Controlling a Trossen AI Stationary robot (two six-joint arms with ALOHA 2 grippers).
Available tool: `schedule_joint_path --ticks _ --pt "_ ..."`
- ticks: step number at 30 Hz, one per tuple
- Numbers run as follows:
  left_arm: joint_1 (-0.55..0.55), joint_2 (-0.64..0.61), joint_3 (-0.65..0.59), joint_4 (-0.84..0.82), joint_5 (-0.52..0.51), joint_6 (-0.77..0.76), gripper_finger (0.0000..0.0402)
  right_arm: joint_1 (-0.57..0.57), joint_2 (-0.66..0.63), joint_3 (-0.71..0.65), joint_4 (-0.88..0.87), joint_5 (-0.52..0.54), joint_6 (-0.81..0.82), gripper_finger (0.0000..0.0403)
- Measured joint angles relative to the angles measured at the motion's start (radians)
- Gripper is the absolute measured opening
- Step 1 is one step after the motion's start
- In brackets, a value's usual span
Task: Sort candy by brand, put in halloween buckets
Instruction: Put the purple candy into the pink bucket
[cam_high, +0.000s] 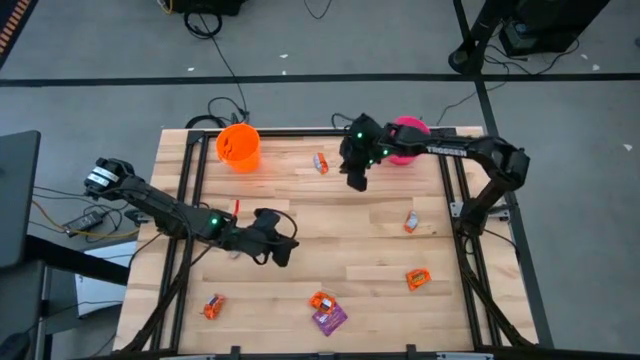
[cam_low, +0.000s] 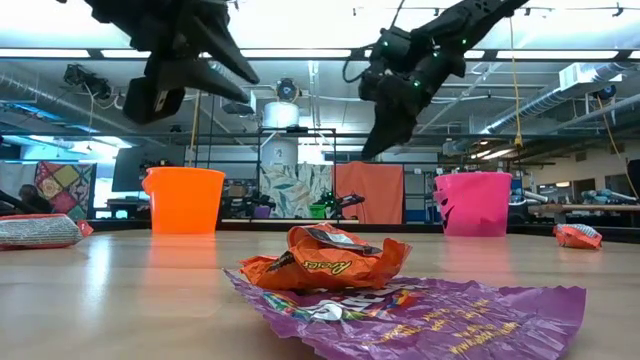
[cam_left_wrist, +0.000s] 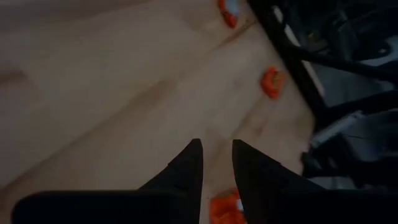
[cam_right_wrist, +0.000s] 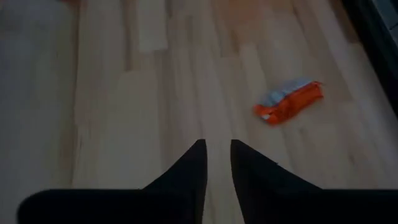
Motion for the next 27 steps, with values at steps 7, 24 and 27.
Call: schedule_joint_path --ticks 7,24,27 --pt "-0.015 0.0 0.0 0.079 -0.024 -0.018 0.0077 0.144 -0.038 0.0 0.005 0.029 0.099 0.0046" --pt "-0.187 0.0 0.0 0.174 -0.051 0.083 0.0037 0.459 -0.076 0.0 -0.009 0.142 0.533 0.0041" --pt "-0.194 0.0 0.0 0.171 -0.053 0.086 0.0037 0.529 -0.076 0.0 -0.009 0.19 0.6 0.004"
